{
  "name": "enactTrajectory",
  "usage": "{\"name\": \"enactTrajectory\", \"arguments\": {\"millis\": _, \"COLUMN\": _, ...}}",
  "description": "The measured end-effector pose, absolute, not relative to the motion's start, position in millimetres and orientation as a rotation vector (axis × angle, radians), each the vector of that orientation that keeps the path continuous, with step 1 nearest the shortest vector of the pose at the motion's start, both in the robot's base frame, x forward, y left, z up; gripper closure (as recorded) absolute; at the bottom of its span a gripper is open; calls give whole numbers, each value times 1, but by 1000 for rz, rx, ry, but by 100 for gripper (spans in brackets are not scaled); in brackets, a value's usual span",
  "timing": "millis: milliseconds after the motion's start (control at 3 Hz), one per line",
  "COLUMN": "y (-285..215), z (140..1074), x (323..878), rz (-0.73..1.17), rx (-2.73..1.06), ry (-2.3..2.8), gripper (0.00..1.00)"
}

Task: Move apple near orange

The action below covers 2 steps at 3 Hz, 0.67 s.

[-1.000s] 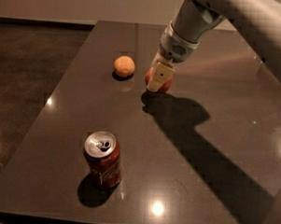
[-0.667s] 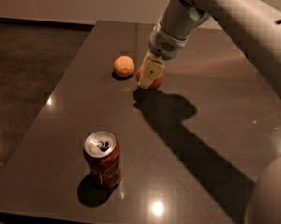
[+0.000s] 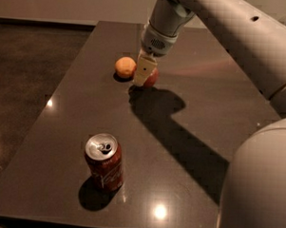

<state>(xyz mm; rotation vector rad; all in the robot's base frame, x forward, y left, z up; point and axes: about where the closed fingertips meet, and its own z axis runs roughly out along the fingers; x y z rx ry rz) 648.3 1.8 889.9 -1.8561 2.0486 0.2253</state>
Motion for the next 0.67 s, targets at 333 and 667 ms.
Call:
{"name": "enactTrajectory", "arguments": {"millis": 333, "y": 1, "z": 885, "x": 658, "rz": 224, "rx": -1850, "ry": 2069, "gripper": 100}}
{"name": "enactTrajectory", "arguments": {"millis": 667, "y": 0, "z": 877, "x": 668, "rz": 195, "rx": -1836, "ry": 2093, "gripper": 97}}
